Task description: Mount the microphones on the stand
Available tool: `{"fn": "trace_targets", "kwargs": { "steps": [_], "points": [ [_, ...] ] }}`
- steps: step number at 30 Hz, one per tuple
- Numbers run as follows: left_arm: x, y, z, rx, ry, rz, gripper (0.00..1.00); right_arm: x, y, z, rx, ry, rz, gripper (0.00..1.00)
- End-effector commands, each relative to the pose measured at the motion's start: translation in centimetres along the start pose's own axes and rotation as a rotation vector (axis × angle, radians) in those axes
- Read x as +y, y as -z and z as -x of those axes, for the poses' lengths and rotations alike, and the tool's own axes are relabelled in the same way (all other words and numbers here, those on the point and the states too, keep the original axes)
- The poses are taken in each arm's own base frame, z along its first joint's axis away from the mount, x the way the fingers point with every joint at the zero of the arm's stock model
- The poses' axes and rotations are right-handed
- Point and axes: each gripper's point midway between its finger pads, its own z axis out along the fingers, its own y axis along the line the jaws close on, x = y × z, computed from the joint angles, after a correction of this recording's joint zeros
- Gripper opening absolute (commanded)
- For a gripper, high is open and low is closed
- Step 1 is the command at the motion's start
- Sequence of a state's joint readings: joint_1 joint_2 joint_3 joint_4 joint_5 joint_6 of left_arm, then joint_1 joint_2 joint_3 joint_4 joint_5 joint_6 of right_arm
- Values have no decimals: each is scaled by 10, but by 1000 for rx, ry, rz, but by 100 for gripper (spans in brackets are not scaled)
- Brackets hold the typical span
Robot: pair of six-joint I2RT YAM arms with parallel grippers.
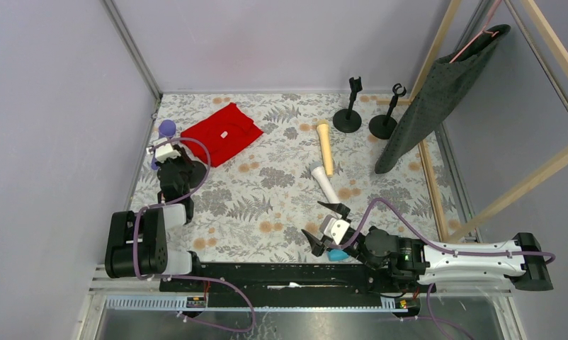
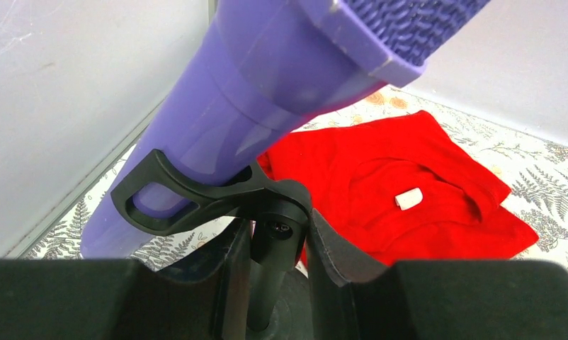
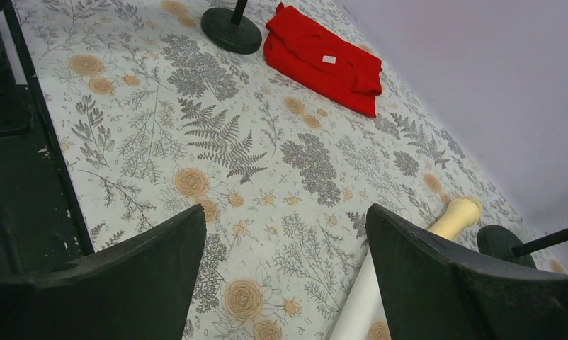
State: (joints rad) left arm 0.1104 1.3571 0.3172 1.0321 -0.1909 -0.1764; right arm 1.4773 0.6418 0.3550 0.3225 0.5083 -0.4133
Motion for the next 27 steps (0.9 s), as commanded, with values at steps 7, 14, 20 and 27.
{"fn": "trace_targets", "kwargs": {
  "steps": [7,14,20,27],
  "points": [
    [-6,-2,50,-165,72,-15,56,-6,-3,8,-31,-47,-41,90],
    [-1,12,40,-105,164,18,75,-7,-1,9,-40,-54,-44,90],
    [6,31,22,-12,264,76,99,-9,3,8,-43,-54,-43,90],
    [18,46,19,25,343,195,99,-11,7,8,-50,-64,-49,90]
  ]
}}
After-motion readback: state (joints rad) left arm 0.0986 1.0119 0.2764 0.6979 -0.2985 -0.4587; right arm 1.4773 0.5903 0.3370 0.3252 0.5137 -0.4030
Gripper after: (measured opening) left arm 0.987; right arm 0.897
